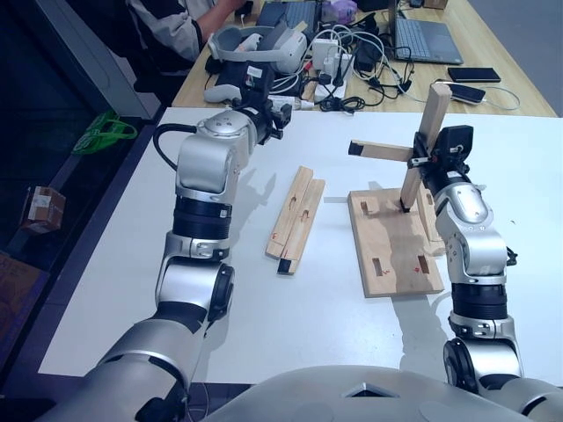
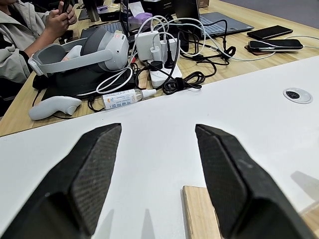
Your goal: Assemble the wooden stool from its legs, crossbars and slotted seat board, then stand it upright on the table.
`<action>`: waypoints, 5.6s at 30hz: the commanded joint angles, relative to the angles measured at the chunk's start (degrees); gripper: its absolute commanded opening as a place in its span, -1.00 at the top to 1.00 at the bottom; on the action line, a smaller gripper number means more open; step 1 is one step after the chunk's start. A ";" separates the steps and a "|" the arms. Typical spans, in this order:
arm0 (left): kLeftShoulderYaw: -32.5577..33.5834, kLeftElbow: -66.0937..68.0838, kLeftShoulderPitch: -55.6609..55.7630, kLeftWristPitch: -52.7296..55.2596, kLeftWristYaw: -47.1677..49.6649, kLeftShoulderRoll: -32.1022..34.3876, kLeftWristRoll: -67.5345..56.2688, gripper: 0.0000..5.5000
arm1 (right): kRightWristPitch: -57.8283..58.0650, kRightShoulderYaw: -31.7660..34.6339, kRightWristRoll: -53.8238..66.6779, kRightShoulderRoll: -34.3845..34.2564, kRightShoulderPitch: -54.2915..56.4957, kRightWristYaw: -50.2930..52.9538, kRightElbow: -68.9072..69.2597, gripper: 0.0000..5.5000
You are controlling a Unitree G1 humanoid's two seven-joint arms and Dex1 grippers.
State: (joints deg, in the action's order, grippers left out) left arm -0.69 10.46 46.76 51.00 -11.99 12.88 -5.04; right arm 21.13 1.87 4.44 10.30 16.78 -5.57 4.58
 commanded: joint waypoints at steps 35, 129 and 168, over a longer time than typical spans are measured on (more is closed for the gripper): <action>-1.40 0.71 1.22 -0.44 -0.24 0.16 0.55 0.00 | -10.10 2.19 7.50 -0.09 5.21 -6.45 -6.95 -0.05; 2.87 -22.58 -19.51 -8.58 15.26 -14.22 -0.83 0.00 | 21.35 17.10 22.00 6.43 53.55 -9.34 -21.64 -0.49; 6.95 -20.70 -18.59 -10.78 15.40 -10.74 -0.96 0.00 | 61.80 24.72 79.27 41.06 6.18 -49.64 21.84 -0.49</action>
State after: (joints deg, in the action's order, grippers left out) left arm 6.39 -10.52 27.68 40.27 3.22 2.01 -6.19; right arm 81.93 26.23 81.99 48.99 28.43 -53.68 22.78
